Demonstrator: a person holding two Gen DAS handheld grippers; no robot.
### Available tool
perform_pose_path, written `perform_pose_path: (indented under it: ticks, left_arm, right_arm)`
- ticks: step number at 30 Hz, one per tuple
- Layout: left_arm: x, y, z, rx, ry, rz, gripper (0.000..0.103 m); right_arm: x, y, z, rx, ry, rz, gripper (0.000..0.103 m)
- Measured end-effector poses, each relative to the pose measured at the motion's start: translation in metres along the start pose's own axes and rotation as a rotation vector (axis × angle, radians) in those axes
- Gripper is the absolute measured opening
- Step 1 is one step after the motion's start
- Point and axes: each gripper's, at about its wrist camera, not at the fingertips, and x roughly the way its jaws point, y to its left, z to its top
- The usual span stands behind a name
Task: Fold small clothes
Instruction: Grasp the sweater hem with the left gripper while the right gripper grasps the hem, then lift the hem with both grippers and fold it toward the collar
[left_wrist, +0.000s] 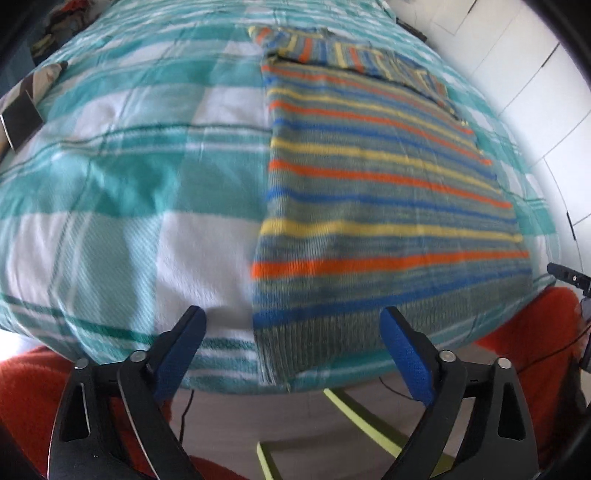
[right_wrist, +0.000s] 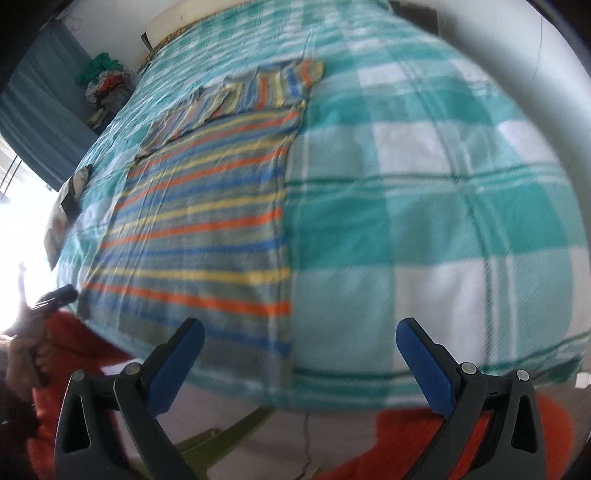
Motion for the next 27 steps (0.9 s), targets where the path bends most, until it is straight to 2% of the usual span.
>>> perform_pose_path:
  ticks: [2,4,5,7,8,9,12,16,19,22,24,27]
  left_arm:
    - [0.008,-0.004,-0.004,0.014,0.023,0.005,0.081]
    - [0.01,-0.007,-0.003,0.029,0.016,0.009,0.079]
    - [0.01,-0.006,-0.002,0.025,0.017,0.003,0.071]
    - [0.011,-0.005,-0.002,0.017,0.024,-0.007,0.043]
    - [0.013,-0.005,-0.001,0.015,0.036,-0.012,0.013]
    - [0.014,-0.004,-0.002,0.008,0.053,-0.035,0.004]
    - [0.004,0.0,-0.001,-0.016,0.036,-0.069,0.004]
    - [-0.03,0.015,0.034,-0.115,-0.052,-0.185,0.003]
    - [-0.043,0.017,0.088,-0.121,-0.129,-0.208,0.003]
    - [-0.042,0.018,0.151,-0.107,-0.199,-0.183,0.003]
    - [-0.03,0.021,0.197,-0.123,-0.215,-0.182,0.003]
    - [-0.001,0.028,0.257,-0.161,-0.218,-0.172,0.003]
  right_arm:
    - [0.013,0.004,-0.008,-0.003,0.038,0.027,0.096]
    - [0.027,0.006,-0.008,-0.005,0.052,-0.001,0.089]
    - [0.033,0.004,-0.006,0.009,0.057,0.003,0.085]
    - [0.045,0.003,-0.003,0.025,0.096,0.044,0.071]
    - [0.05,0.003,-0.003,0.02,0.13,0.048,0.044]
    - [0.053,0.005,-0.002,0.005,0.164,0.037,0.003]
    - [0.035,0.012,-0.001,-0.005,0.132,0.07,0.005]
    - [-0.006,0.014,0.024,0.047,-0.035,0.147,0.005]
    - [-0.021,0.019,0.07,0.058,-0.172,0.164,0.005]
    - [-0.02,0.022,0.123,0.071,-0.273,0.152,0.005]
    - [-0.011,0.023,0.167,0.088,-0.325,0.142,0.005]
    - [0.011,0.017,0.228,0.1,-0.353,0.11,0.005]
